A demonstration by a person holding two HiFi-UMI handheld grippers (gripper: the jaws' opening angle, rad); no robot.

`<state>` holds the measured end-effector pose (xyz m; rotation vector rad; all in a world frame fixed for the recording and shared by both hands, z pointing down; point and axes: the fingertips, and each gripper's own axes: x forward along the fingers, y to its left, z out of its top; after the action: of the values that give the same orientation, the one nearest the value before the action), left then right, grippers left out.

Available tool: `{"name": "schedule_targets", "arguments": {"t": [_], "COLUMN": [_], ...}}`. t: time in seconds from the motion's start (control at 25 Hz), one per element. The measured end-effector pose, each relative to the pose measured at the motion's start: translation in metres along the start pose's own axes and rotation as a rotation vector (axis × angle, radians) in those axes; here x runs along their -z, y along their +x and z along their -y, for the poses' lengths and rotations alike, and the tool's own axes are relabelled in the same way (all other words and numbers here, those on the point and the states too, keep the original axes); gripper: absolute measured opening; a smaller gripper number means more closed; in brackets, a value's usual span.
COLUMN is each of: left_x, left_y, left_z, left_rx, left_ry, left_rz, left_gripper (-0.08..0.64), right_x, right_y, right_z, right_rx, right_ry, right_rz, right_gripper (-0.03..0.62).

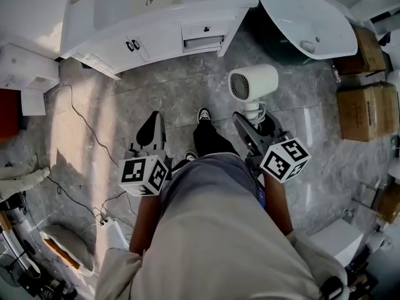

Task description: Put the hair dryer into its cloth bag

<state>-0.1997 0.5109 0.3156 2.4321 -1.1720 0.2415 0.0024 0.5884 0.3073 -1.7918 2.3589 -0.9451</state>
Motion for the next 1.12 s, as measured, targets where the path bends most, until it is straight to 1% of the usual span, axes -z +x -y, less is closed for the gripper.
{"name": "schedule_targets", "arguments": {"t": [0.2,0.36,0.44,0.56,0.72,0.84,1.0,1.12], "left_x": [-0.019,-0.040,-0.048,-0.058,-0.076,-0.079,-0.079,-0.081], "left_y": [0.042,0.077,0.095,0.122,0.150,0.164,0.180,0.188], "left_z": [-0.003,0.004,0.008,0.014,0.020,0.023,0.023,0.025], "left_rx": [-0.020,-0.006,-0.004,0.000,0.016,0.012,-0.007,-0.007], "left_ry": [0.004,0.052,0.065,0.065,0.058,0.062,0.040,0.036], "left_rz": [-0.012,0.020,0.021,0.019,0.053,0.055,0.047,0.043], "left_gripper": [0.009,0.009,0.008,0.008,0.009,0.009,0.008,0.008], "right_x": [-0.024,-0.044,-0.055,-0.072,-0.093,-0.103,-0.111,-0.114], "right_y": [0.033,0.061,0.073,0.087,0.106,0.115,0.120,0.123], "right_z": [0.030,0.052,0.063,0.080,0.102,0.113,0.121,0.127], "right_rx": [-0.023,-0.057,-0.069,-0.083,-0.095,-0.110,-0.130,-0.140], "right_ry": [0.009,0.009,0.009,0.014,0.043,0.041,0.015,0.021], "right_rz": [-0.027,-0.039,-0.040,-0.035,-0.031,-0.036,-0.056,-0.061], "right_gripper": [0.252,0.252,0.252,0.252,0.252,0.252,0.252,0.252]}}
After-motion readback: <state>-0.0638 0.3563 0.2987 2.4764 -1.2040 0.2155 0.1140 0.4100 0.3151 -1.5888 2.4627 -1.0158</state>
